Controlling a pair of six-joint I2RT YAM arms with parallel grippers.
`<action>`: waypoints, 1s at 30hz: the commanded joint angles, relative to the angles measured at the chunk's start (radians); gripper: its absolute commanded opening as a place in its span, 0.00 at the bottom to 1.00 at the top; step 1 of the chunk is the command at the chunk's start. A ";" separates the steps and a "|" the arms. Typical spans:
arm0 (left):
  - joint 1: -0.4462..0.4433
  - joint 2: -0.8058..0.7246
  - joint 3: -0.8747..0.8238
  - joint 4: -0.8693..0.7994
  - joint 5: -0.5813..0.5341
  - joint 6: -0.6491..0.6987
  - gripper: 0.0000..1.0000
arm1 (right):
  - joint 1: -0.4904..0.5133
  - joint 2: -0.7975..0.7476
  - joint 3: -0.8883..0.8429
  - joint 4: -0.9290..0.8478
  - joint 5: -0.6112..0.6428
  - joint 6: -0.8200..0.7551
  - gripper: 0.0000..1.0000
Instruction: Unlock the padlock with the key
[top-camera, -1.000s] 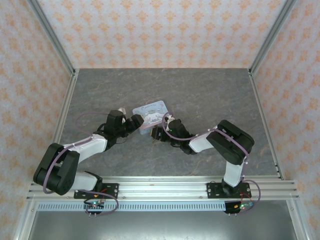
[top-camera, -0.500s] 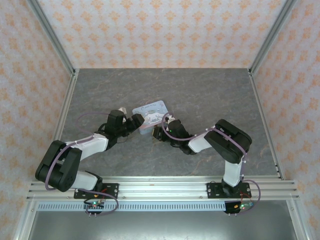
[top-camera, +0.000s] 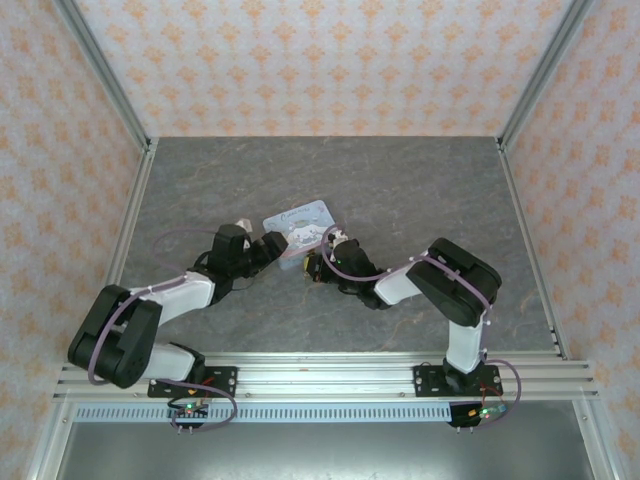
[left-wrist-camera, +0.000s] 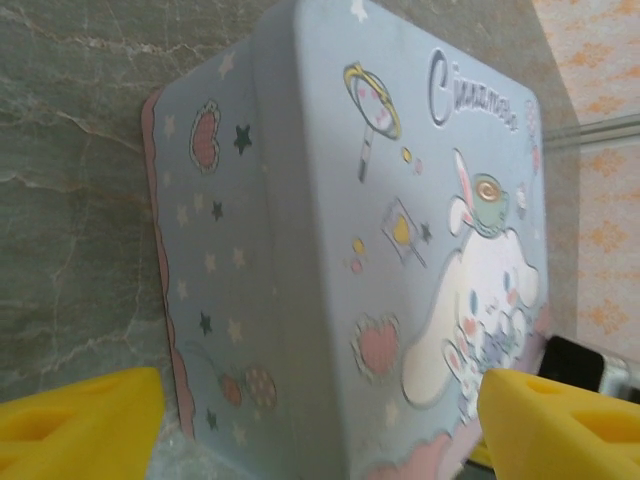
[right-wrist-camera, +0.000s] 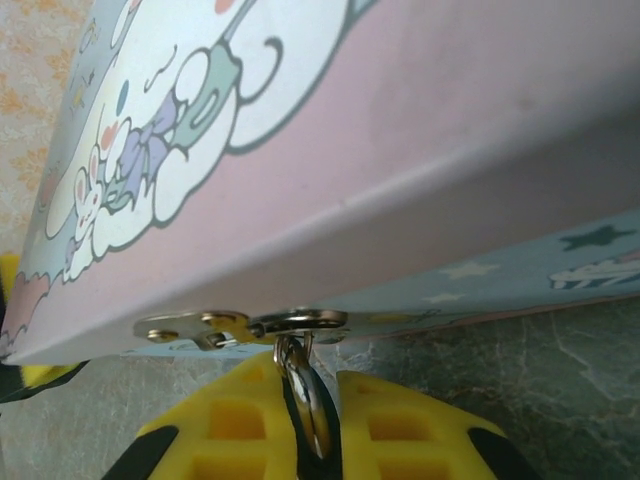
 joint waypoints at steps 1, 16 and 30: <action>0.003 -0.108 -0.032 -0.036 0.044 0.047 0.81 | -0.001 -0.007 -0.013 -0.219 -0.041 -0.001 0.00; -0.104 -0.191 -0.135 0.015 0.176 0.164 0.58 | -0.067 0.040 0.036 -0.133 -0.335 0.042 0.00; -0.160 0.083 -0.135 0.275 0.152 0.168 0.45 | -0.071 0.064 0.042 -0.091 -0.402 0.092 0.00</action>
